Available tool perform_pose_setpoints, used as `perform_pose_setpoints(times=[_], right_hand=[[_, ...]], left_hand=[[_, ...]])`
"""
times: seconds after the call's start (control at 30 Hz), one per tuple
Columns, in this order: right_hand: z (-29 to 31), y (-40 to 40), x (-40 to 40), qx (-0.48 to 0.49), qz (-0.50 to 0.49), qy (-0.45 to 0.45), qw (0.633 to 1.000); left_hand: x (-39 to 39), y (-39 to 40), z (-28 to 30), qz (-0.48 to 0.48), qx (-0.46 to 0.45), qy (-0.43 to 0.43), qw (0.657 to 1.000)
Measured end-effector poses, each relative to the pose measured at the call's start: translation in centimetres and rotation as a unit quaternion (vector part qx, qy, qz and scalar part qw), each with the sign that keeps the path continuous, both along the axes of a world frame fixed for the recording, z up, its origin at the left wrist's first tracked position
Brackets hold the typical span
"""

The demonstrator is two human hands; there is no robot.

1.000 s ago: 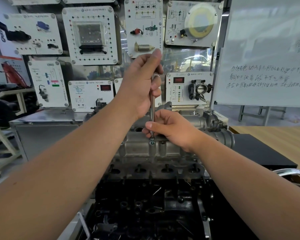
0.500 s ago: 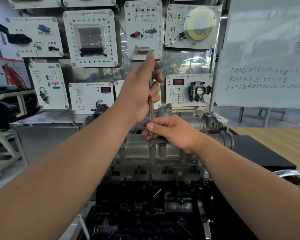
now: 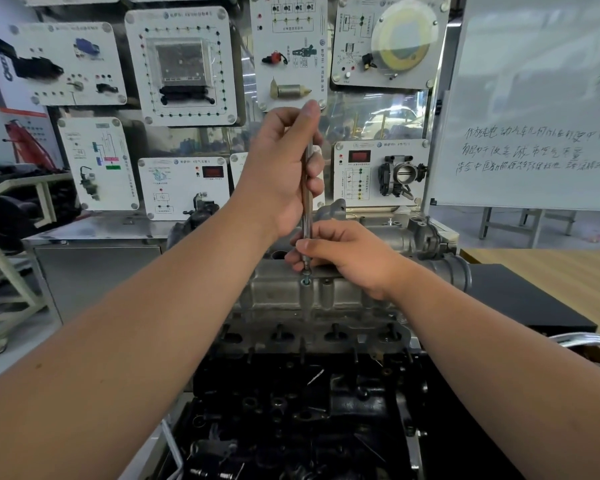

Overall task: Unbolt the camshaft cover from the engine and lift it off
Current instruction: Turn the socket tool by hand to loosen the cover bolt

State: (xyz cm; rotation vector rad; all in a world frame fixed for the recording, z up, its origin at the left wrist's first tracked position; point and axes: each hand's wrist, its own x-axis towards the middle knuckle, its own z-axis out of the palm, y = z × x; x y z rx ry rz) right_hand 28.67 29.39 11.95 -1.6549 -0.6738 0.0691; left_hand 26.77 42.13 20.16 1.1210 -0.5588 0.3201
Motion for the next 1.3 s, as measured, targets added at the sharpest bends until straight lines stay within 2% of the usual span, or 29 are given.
perform_pose_setpoints(times=[0.17,0.3,0.43,0.5,0.63,0.77,0.97,1.17,1.3], right_hand=[[0.02,-0.01,-0.08,0.000,0.007,0.008,1.000],[0.26,-0.27,0.09,0.020,0.027,0.042,0.999],[0.06,-0.01,-0.18,0.003,0.012,0.008,1.000],[-0.05,0.20,-0.25,0.001,0.003,-0.008,1.000],[0.14,0.12,-0.27,0.013,0.012,0.016,1.000],[0.26,-0.12,-0.23,0.010,0.020,0.029,0.999],[0.07,0.35,-0.53,-0.019,-0.015,-0.027,0.999],[0.20,0.19,-0.63,0.018,0.008,0.013,1.000],[0.05,-0.03,-0.38,0.022,0.008,0.025,0.999]], left_hand=[[-0.12,0.12,-0.02,-0.075,0.024,0.017,0.997],[-0.31,0.08,0.18,-0.032,0.026,0.005,0.999],[-0.25,-0.18,0.33,-0.005,0.007,-0.003,1.000],[-0.34,-0.29,0.31,-0.015,0.017,-0.005,1.000],[-0.36,-0.11,0.33,-0.066,0.024,0.011,0.997],[-0.61,-0.03,0.68,-0.044,0.044,0.000,0.998],[-0.43,0.16,0.68,-0.002,0.006,-0.020,1.000],[-0.27,0.21,0.41,-0.073,0.025,0.004,0.997],[-0.24,0.53,0.58,-0.045,0.036,0.000,0.998]])
